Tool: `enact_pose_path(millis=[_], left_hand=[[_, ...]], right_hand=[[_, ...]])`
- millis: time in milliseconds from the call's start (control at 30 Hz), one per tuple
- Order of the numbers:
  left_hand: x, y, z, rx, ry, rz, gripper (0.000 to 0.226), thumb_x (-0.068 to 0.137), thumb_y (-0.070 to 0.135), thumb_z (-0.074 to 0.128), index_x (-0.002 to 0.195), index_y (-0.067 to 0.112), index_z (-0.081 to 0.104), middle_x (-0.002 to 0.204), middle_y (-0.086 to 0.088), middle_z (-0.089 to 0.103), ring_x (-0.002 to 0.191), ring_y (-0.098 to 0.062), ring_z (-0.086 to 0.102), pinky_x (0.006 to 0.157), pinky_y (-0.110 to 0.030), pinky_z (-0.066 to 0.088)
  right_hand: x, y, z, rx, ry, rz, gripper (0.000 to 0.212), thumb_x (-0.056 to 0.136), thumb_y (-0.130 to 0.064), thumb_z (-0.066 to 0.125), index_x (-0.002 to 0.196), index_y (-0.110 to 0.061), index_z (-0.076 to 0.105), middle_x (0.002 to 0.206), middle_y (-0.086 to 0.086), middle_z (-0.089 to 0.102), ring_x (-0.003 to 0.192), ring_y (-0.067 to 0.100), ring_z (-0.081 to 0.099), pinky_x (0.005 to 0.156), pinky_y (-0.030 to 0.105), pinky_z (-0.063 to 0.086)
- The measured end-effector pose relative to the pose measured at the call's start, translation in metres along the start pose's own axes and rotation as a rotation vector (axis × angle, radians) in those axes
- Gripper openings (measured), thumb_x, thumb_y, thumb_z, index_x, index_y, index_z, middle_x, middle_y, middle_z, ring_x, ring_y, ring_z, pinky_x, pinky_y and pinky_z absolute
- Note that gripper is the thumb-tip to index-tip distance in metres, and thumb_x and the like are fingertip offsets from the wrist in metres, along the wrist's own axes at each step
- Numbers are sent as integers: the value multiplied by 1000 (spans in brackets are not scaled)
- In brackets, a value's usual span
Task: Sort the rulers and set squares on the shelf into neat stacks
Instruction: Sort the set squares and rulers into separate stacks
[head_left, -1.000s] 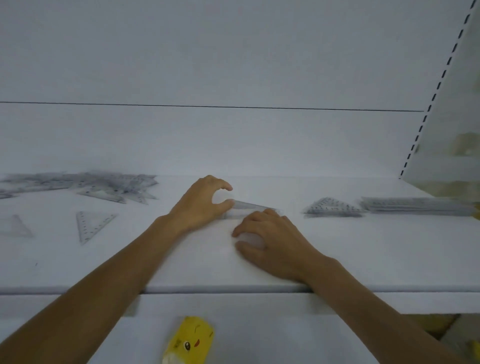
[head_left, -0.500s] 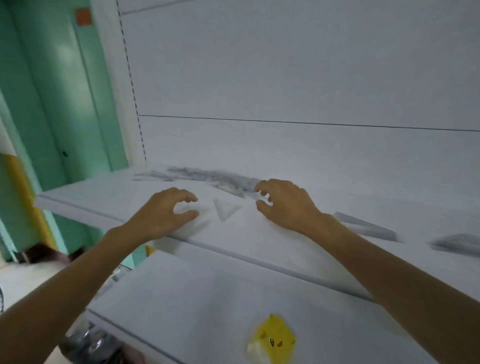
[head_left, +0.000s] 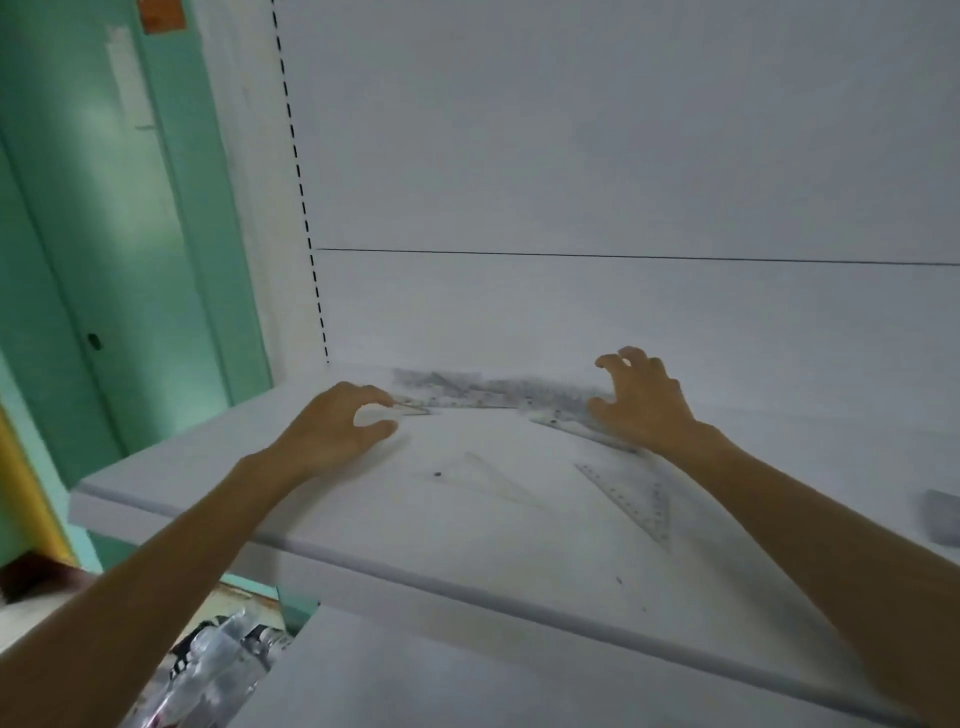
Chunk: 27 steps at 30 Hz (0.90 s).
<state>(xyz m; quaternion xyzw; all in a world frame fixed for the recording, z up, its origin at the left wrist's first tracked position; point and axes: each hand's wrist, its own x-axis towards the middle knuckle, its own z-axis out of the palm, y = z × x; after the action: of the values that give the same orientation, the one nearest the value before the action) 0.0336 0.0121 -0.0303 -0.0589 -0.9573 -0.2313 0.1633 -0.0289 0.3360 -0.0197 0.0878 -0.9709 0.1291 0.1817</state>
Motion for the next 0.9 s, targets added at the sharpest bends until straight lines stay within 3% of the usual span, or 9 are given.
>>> enact_pose_path(millis=[100, 233, 400, 533, 667, 767, 833, 900], left_hand=[[29, -32, -6, 114, -108, -72, 47, 87, 40, 57, 130, 23, 48, 137, -10, 44, 125, -25, 42, 105, -35, 33], [60, -48, -2, 89, -177, -35, 44, 92, 36, 51, 133, 21, 47, 137, -11, 45, 124, -27, 44, 101, -33, 35], [76, -37, 19, 97, -302, 61, 42, 94, 39, 44, 134, 24, 45, 139, -8, 44, 127, -24, 41, 103, -31, 32], [71, -27, 26, 166, -265, 158, 37, 93, 32, 44, 129, 23, 52, 133, -7, 51, 122, -29, 47, 101, -42, 39], [63, -19, 24, 280, -205, 204, 33, 94, 34, 42, 101, 8, 61, 104, -9, 58, 97, -26, 54, 82, -37, 44], [56, -15, 19, 333, -199, 196, 38, 92, 42, 44, 75, 8, 53, 81, -6, 52, 77, -23, 51, 63, -31, 37], [50, -15, 16, 320, -211, 208, 44, 89, 48, 47, 71, 8, 52, 74, -5, 50, 72, -22, 51, 58, -31, 35], [41, -16, 11, 272, -245, 226, 51, 85, 54, 50, 74, 4, 54, 76, -8, 54, 75, -25, 53, 63, -34, 40]], right_hand=[[16, 1, 8, -1, -93, 190, 58, 84, -51, 49, 136, -29, 37, 146, 4, 33, 131, 32, 30, 102, 51, 29], [24, -3, 24, 13, -268, 240, 57, 84, -60, 42, 133, -31, 38, 141, 8, 39, 128, 35, 34, 105, 53, 31], [19, -24, 29, -14, -278, 166, 41, 93, -40, 39, 130, -23, 45, 139, 9, 44, 127, 32, 37, 105, 47, 31], [14, -49, 33, -13, -250, 15, 37, 96, -32, 38, 131, -22, 45, 139, 5, 45, 125, 28, 41, 104, 49, 34], [5, -71, 38, -111, -216, -120, 30, 98, -28, 31, 123, -20, 47, 124, 5, 54, 113, 27, 47, 92, 46, 42], [-3, -79, 40, -227, -198, -159, 26, 98, -20, 31, 119, -17, 46, 117, 4, 56, 109, 28, 50, 93, 50, 37], [-6, -82, 40, -341, -182, -173, 27, 95, -10, 33, 118, -16, 45, 114, 2, 57, 107, 26, 54, 102, 60, 25], [-6, -85, 38, -449, -135, -214, 27, 90, -3, 35, 113, -14, 45, 106, 1, 60, 99, 25, 59, 102, 55, 26]])
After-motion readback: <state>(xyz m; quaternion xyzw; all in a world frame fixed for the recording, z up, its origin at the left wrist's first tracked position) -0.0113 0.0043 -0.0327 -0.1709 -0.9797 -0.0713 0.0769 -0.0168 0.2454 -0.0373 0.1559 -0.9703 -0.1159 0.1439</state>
